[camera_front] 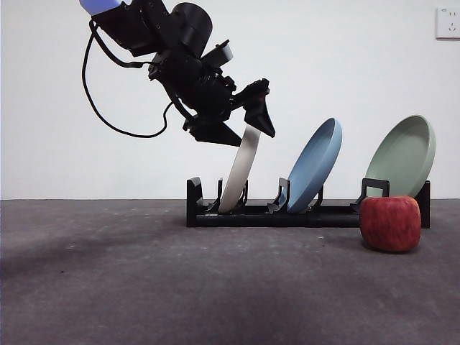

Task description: Take the yellow plate from the plate rack,put the plate on the table,take the apple from the table,put the apple in the plate

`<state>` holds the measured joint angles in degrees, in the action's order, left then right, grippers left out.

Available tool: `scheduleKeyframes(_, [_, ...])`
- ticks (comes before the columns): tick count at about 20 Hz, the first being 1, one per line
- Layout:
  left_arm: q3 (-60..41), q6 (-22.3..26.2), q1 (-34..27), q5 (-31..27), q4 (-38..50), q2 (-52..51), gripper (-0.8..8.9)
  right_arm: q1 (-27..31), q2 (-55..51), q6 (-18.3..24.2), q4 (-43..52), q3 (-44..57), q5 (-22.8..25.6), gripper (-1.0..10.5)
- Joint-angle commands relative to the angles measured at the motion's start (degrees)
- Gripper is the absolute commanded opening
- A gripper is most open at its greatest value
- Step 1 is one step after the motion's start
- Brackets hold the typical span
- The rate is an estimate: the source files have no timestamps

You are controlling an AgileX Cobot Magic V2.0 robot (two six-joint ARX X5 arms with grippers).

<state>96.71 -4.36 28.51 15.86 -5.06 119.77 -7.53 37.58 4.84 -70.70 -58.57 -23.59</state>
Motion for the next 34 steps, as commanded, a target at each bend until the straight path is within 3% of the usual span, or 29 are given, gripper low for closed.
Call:
scheduleKeyframes(1, [0.0,-0.2,0.1,1.2,-0.4,0.3,0.51,-0.2,-0.1,-0.5,0.2,-0.1,-0.1,6.9])
scheduleKeyframes(4, [0.1,-0.6,0.0,3.0,-0.8,0.2,-0.12,-0.2,-0.1,-0.5,0.2,-0.1,-0.1,6.9])
scheduleKeyframes(17, [0.1,0.1,-0.2,3.8,-5.6,-9.1,-0.09,-0.1,-0.1,-0.5,-0.1,-0.1,-0.1,6.9])
scheduleKeyframes(20, [0.1,0.4,-0.2,3.8,-9.8,-13.6,-0.09,-0.2,-0.1,-0.5,-0.1,-0.1,-0.1,6.9])
scheduleKeyframes(22, [0.1,4.2,0.1,3.6,-15.9,-17.5,-0.08,-0.2,-0.1,-0.5,-0.2,-0.1,-0.1,6.9])
scheduleKeyframes(28, [0.1,17.6,8.1,-15.3,-40.7,-29.5,-0.08,-0.1,-0.1,-0.5,-0.1,-0.1,-0.1,6.9])
scheduleKeyframes(31, [0.0,17.9,13.6,-26.1,-50.2,-29.9,-0.08,-0.1,-0.1,-0.5,-0.2,-0.1,-0.1,6.9])
scheduleKeyframes(34, [-3.9,17.1,18.9,-28.5,-50.9,-29.4,-0.08,-0.1,-0.1,-1.0,-0.2,-0.1,-0.1,6.9])
